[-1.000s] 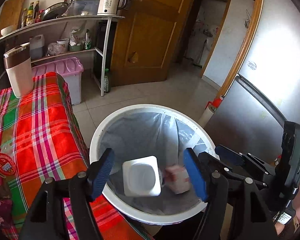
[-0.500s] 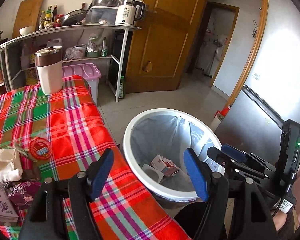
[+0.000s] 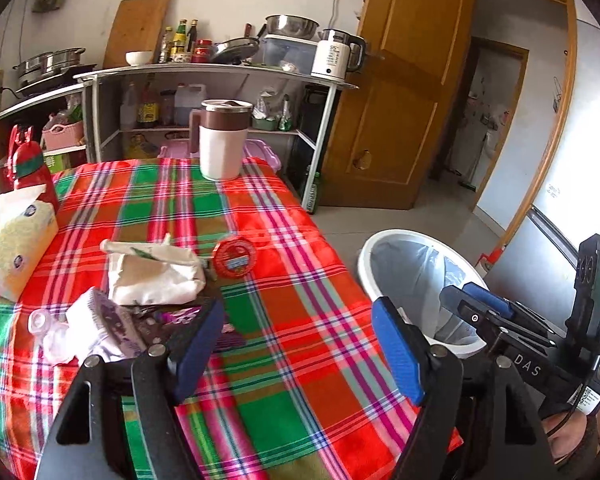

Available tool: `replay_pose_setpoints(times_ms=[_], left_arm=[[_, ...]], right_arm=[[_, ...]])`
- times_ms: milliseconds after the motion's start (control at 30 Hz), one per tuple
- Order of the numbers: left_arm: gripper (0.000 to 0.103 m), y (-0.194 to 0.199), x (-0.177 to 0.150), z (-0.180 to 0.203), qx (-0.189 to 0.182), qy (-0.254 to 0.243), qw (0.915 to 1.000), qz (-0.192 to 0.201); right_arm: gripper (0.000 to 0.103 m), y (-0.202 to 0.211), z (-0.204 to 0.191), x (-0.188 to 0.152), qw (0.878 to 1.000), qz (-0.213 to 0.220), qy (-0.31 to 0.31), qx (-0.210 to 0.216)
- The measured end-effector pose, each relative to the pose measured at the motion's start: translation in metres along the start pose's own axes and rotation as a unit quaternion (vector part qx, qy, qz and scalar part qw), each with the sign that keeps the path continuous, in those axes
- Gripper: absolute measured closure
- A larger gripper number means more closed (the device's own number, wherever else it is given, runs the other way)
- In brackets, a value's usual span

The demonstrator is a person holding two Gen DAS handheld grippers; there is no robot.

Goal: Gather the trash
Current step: 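Move both open tools back over the table, then grasp the clear plastic cup with the left tool while the right tool grasps the purple juice carton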

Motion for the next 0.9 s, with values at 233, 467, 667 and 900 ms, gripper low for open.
replay_pose_setpoints(times_ms=[233, 467, 667, 900], left_arm=[[0.024, 0.026, -0.002, -0.05, 0.045, 0.037, 0.998, 0.025], [0.019, 0.045, -0.004, -0.099, 0.077, 0.079, 0.993, 0.043], [0.019, 0.056, -0.009, -0.138, 0.105, 0.116, 0.9867, 0.044], [0.019, 0.06, -0.014, -0.173, 0.135, 0.138, 0.9806, 0.035]], right_arm=[[0.05, -0.015, -0.047, 0.005, 0.999, -0.004, 0.034, 0.039], [0.05, -0.035, -0.097, 0.007, 0.994, -0.013, 0.069, 0.087], [0.05, -0.05, -0.141, 0.009, 0.986, -0.022, 0.106, 0.129], [0.042, -0.065, -0.186, 0.01, 0.973, -0.029, 0.139, 0.183]])
Point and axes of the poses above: each gripper's, at about its wrist camera, not at the fingertips, and y roughly against the way its jaws point, z to its right, x to its top, the point moved 1 cm from there along -y, roughly the way its jaws point, and after that the axes turned 12 degrees about y, right-handed, at the moved point
